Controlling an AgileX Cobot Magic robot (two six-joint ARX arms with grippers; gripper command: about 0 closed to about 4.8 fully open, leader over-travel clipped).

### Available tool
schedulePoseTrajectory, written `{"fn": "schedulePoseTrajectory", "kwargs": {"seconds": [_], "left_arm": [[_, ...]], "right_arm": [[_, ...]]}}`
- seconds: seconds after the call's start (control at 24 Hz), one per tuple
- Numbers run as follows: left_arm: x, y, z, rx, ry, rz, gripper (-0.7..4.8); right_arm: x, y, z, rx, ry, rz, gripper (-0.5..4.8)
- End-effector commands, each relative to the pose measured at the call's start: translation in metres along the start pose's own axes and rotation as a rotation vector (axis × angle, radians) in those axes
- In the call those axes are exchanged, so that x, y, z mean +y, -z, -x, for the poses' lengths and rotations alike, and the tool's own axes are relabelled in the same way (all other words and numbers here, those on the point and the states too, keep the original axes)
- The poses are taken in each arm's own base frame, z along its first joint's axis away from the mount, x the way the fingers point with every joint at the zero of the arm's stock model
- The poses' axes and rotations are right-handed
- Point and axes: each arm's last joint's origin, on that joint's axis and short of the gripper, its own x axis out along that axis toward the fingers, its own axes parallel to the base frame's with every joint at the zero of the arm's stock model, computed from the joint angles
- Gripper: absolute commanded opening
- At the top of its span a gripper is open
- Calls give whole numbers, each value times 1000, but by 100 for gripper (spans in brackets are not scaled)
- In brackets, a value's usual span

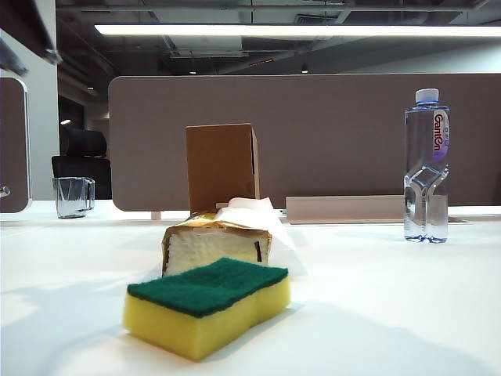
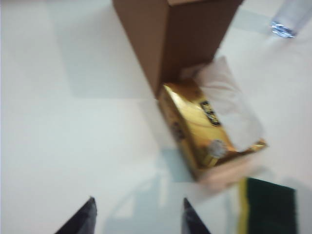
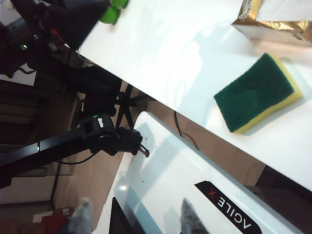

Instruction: Move the sponge from left to right to wipe the table, avoiding obstacles on the table, and finally reaching the bottle of mineral water.

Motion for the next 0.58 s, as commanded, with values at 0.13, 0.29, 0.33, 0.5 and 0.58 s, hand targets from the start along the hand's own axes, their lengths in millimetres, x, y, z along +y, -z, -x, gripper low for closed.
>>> {"fn": "schedulePoseTrajectory", "kwargs": {"seconds": [0.13,0.29,0.33,0.5,0.58], "left_arm": [[2,-2,29,-46,-69,-24,220],[4,12,50,2,-104,-32,220],[6,15,56,3,-123,-20,220],[8,24,74,-22,-170,14,220],[7,29,79,-6,-169,23,220]], "right_arm": [[1,0,1,-14,11,19,234],[1,2,2,-3,16,16,234],[0,3,2,3,19,16,234],[-1,6,2,23,28,12,234],[-2,7,1,29,33,3,234]]}}
